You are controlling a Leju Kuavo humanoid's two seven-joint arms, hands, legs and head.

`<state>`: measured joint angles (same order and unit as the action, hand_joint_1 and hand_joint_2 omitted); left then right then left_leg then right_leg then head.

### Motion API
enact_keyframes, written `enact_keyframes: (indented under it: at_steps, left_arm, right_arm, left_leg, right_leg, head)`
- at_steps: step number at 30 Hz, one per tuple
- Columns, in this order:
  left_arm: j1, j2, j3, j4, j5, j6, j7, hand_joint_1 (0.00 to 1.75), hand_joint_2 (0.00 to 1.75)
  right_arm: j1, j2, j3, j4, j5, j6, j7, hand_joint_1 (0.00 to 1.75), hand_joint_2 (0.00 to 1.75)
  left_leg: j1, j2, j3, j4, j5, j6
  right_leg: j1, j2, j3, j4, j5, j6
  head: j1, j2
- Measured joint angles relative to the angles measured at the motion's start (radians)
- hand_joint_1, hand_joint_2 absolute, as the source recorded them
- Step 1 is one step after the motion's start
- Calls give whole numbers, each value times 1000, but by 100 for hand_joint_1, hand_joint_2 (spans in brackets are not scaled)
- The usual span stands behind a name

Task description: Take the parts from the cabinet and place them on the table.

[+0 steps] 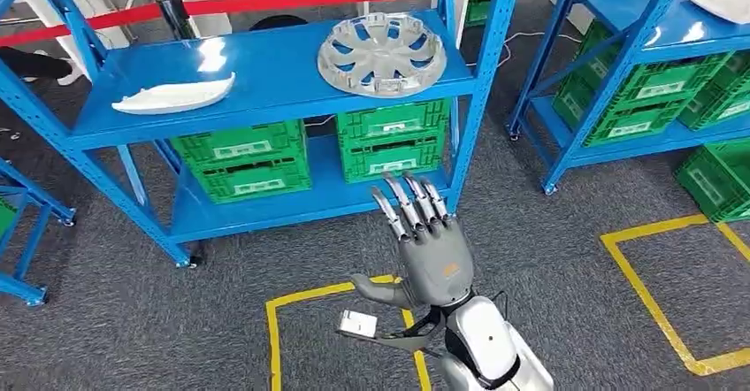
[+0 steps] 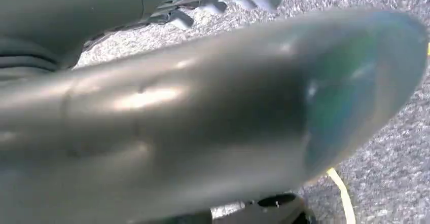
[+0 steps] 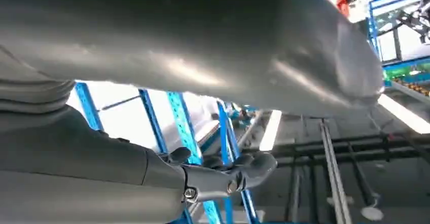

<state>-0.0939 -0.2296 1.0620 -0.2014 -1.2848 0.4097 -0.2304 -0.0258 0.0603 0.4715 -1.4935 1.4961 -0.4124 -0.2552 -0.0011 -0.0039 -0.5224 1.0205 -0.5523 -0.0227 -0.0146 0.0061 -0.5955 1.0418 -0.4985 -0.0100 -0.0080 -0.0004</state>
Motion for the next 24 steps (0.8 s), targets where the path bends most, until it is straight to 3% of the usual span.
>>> enact_keyframes:
  at_steps: [1,2,4,5,6,7,9,10,11,12,13,14,15,17,18,20,21,22,23,24]
  left_arm:
    - [0,0,0,0,0,0,0,0,0]
    - [0,0,0,0,-2,0,0,0,0]
    - [2,0,0,0,-2,0,0,0,0]
    - [4,0,0,0,-2,0,0,0,0]
    - [7,0,0,0,-2,0,0,0,0]
    - [8,0,0,0,-2,0,0,0,0]
    - [8,2,0,0,-2,0,0,0,0]
    - [10,3,0,0,-2,0,0,0,0]
    - [12,3,0,2,-2,0,0,0,0]
    - [11,4,0,2,-3,0,0,0,0]
    - [9,4,0,2,-3,0,0,0,0]
    - [10,4,0,2,-4,0,0,0,0]
    - [9,4,0,2,-5,0,3,0,0]
    - [8,3,0,2,-7,3,4,0,0]
    - [7,3,0,2,-8,5,6,0,0]
    - [8,3,0,2,-7,7,5,0,0]
    - [10,3,0,2,-7,9,2,0,0]
    - [10,3,0,2,-7,11,0,0,0]
    - [10,2,0,2,-7,13,-2,0,0]
    - [10,1,0,2,-7,14,-2,0,0]
  right_arm:
    - [2,1,2,-2,0,2,-1,0,0]
    - [2,2,2,-3,0,2,0,0,0]
    - [2,2,4,-3,-1,6,0,0,0]
    - [4,2,4,-3,0,9,1,0,0]
    - [5,2,4,-3,0,12,1,0,0]
    - [6,2,4,-3,0,14,3,0,0]
    - [7,2,5,-5,0,14,3,0,0]
    - [7,2,5,-7,0,14,3,0,0]
    - [7,2,5,-7,0,14,4,0,0]
    - [7,2,5,-8,0,16,3,0,0]
    - [8,2,5,-9,0,15,4,0,0]
    - [10,2,5,-12,0,15,3,0,0]
    - [8,2,5,-14,0,14,4,0,0]
    - [7,2,5,-16,0,14,3,0,0]
    - [9,2,5,-16,0,14,3,0,0]
    - [12,2,5,-16,0,15,0,0,0]
    - [12,2,5,-16,0,15,-2,0,0]
    - [12,2,5,-16,0,16,-4,0,0]
    - [12,2,5,-16,-2,16,-7,0,0]
    - [11,2,5,-15,-4,16,-8,0,0]
  left_leg:
    - [3,0,-2,19,2,-6]
    - [3,0,-28,69,-17,-11]
    - [6,0,-132,236,-79,-19]
    - [7,0,-186,311,-92,-21]
    - [7,0,-223,343,-78,-21]
    - [8,0,-235,322,-34,-20]
    - [8,0,-193,154,114,-14]
    - [8,1,-170,62,174,-9]
    - [2,1,-155,67,145,-7]
    - [-5,0,-144,34,130,2]
    - [-6,1,-141,39,124,9]
    - [-4,0,-134,31,115,20]
    - [-3,-3,-114,24,110,28]
    - [2,-3,-74,-4,95,44]
    - [2,-3,-58,-11,87,47]
    - [0,-6,-26,-16,65,49]
    - [0,-8,-10,-16,50,48]
    - [-2,-10,10,-16,36,48]
    - [-2,-12,31,-16,21,49]
    - [-4,-13,51,-16,6,48]
  right_leg:
    - [-3,0,14,-5,-3,-7]
    - [-4,-2,26,-8,-11,-14]
    - [-4,-6,47,-8,-30,-18]
    - [-4,-6,60,-8,-41,-17]
    - [-4,-4,74,-8,-53,-16]
    - [-5,-2,92,-9,-66,-14]
    - [-8,1,137,-13,-96,-7]
    - [-9,1,146,-17,-111,-3]
    - [-6,1,156,-20,-121,5]
    - [-6,7,158,-23,-128,14]
    - [-7,6,167,-39,-128,20]
    - [-6,5,182,-34,-116,27]
    - [-6,6,175,-8,-91,33]
    - [-6,0,88,135,-42,38]
    - [-5,-1,35,197,-49,40]
    - [-3,-1,-58,268,-133,40]
    - [-1,-1,-90,270,-174,40]
    - [0,-1,-108,251,-186,37]
    - [2,-1,-112,207,-167,34]
    - [5,-1,-106,145,-119,30]
  head:
    - [0,0]
    - [-6,0]
    - [-4,0]
    - [-5,0]
    - [-4,0]
    - [-5,0]
    - [-4,0]
    - [-5,0]
    - [-3,0]
    - [-9,0]
    - [-4,0]
    - [-4,0]
    - [-5,0]
    - [2,0]
    - [4,0]
    - [5,0]
    - [5,0]
    - [6,0]
    - [6,0]
    - [6,0]
